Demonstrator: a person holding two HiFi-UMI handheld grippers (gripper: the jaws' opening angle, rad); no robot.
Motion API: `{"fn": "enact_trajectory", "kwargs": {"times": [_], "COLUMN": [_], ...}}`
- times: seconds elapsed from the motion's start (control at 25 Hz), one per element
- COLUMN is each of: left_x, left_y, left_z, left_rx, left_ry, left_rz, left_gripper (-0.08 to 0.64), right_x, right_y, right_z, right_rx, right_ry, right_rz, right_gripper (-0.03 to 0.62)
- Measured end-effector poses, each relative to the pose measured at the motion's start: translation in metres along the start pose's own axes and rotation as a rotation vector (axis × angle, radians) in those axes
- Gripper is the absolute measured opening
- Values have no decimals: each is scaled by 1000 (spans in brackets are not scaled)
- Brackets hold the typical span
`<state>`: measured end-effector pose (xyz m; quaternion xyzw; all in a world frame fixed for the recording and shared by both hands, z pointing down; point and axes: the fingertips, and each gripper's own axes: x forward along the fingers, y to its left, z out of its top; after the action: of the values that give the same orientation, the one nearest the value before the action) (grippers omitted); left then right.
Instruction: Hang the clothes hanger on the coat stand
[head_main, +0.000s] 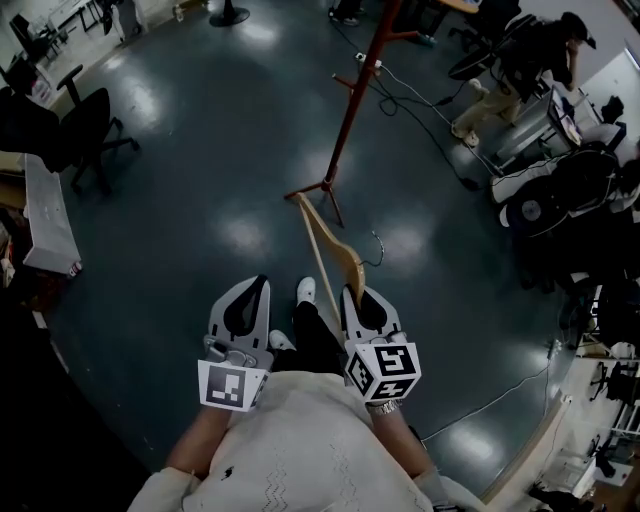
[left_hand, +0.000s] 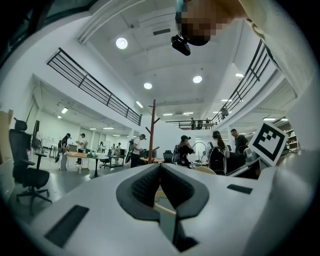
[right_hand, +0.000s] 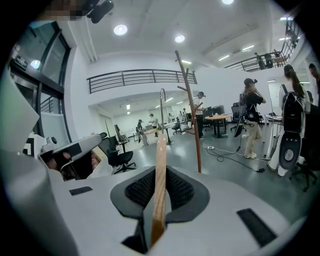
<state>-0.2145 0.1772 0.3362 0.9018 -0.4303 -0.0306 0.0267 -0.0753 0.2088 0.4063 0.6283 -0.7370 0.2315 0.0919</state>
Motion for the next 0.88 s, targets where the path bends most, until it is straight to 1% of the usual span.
{"fn": "enact_trajectory", "kwargs": {"times": [0.04,0.2,0.4,0.56,0.64,0.76,0.88], "left_x": [2,15,47,66,76,96,126], "left_y": [1,14,19,36,49,64,72], "left_z": [-2,-5,-4,-12,-21,-36,-39], "left_rx": [13,13,-36,-55,-43,22,18], "left_ry": [9,23,18,31,59,106,109], "left_rz": [-7,-13,13,34,40,21,24], "left_gripper": [12,12,12,12,12,12,12], "right_x": [3,21,43,67,84,112,139], "right_y": [-1,-1,-23,-35,-40,-51,-67], "right_z": [0,4,17,22,24,29,37], "right_rx": [0,-14,-6,-4,5,13,7], "right_ry": [3,22,29,42,45,58,70], "right_rz": [-3,-3,-13,-38,-45,-44,-46], "right_gripper": [69,69,69,69,69,69,69]}}
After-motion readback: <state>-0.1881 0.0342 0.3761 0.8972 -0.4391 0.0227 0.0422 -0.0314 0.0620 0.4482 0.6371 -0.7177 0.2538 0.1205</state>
